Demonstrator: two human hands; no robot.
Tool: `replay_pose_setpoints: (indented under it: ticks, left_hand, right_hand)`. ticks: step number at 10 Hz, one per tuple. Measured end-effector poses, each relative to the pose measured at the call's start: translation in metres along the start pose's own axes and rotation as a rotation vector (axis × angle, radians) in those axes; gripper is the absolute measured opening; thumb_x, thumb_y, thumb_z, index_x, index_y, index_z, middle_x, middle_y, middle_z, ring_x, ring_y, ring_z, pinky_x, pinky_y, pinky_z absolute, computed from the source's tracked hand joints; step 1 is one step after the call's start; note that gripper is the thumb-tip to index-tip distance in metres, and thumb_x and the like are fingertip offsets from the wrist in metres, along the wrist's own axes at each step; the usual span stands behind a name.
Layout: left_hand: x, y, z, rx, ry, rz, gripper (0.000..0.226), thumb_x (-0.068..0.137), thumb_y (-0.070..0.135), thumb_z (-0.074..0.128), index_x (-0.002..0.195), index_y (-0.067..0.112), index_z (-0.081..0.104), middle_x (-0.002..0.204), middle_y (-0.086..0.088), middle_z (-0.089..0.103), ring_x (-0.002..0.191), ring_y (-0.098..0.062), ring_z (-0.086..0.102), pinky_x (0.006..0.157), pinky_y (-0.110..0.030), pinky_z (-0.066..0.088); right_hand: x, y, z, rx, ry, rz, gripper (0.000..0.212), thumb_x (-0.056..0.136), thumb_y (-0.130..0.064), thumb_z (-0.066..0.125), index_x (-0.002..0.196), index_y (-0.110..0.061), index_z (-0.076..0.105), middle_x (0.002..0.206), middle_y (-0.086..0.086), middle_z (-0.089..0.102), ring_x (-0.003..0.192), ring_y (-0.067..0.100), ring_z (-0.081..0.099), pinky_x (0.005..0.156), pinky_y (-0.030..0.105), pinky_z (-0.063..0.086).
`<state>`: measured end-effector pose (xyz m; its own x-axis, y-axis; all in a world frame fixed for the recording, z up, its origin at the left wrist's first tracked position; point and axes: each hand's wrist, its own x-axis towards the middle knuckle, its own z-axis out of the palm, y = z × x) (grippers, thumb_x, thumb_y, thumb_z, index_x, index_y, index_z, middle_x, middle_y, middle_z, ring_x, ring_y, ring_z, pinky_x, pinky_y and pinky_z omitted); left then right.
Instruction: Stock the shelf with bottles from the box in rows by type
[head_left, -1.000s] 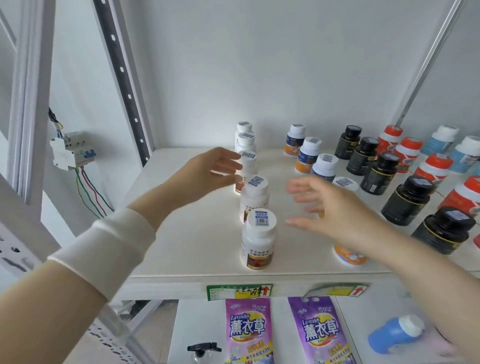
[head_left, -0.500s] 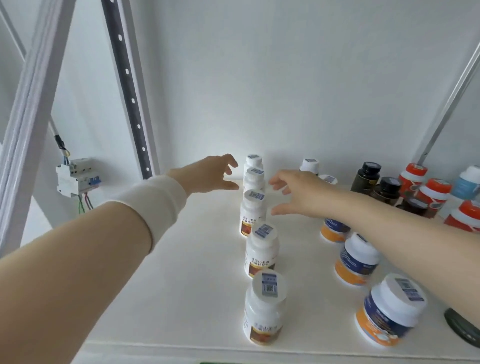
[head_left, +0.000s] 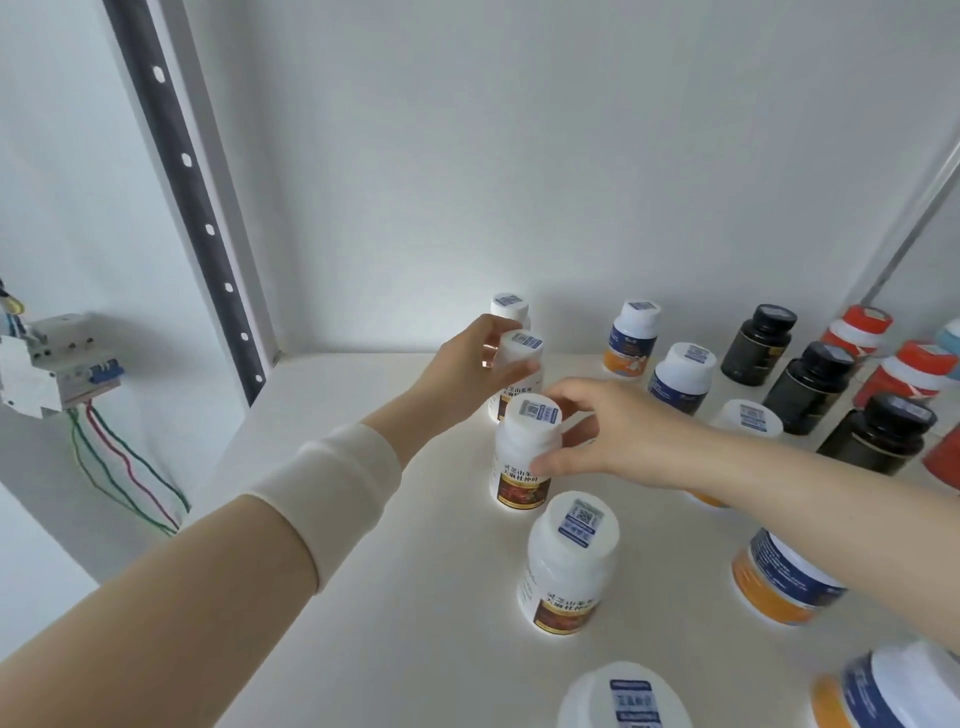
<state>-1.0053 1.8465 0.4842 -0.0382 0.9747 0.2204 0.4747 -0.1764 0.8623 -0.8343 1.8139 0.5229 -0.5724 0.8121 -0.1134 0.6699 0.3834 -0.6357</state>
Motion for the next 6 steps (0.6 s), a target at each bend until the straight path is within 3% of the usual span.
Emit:
replay_pose_setpoints:
  ticks: [2, 4, 6]
  left_hand:
    - [0.003, -0.002, 0.003, -0.037, -0.009, 0.005, 0.031, 0.082, 0.027, 0.070, 0.107, 0.026, 0.050, 0.105, 0.010, 0.059, 0.097, -0.013, 0.058, 0.076, -0.014, 0.043]
    - [0.003, -0.003, 0.006, -0.036, -0.027, 0.012, 0.031, 0.083, 0.027, 0.069, 0.106, 0.027, 0.048, 0.105, 0.010, 0.058, 0.097, -0.013, 0.058, 0.079, -0.019, 0.046]
    - [0.001, 0.011, 0.005, 0.025, 0.003, 0.049, 0.053, 0.083, 0.031, 0.068, 0.129, 0.017, 0.046, 0.122, 0.006, 0.057, 0.108, -0.011, 0.056, 0.089, -0.020, 0.040]
  right_hand:
    - [-0.001, 0.002, -0.004, 0.039, -0.037, -0.019, 0.034, 0.070, -0.028, 0.078, 0.090, -0.039, 0.054, 0.111, -0.008, 0.065, 0.099, 0.018, 0.066, 0.093, 0.042, 0.050]
    - [-0.001, 0.005, -0.003, 0.063, -0.035, -0.017, 0.034, 0.071, -0.026, 0.078, 0.092, -0.038, 0.054, 0.110, -0.008, 0.066, 0.100, 0.014, 0.065, 0.095, 0.039, 0.050]
    - [-0.012, 0.004, -0.014, -0.059, -0.040, 0.088, 0.059, 0.074, -0.036, 0.075, 0.126, -0.030, 0.047, 0.123, -0.012, 0.054, 0.108, 0.008, 0.058, 0.097, 0.027, 0.047]
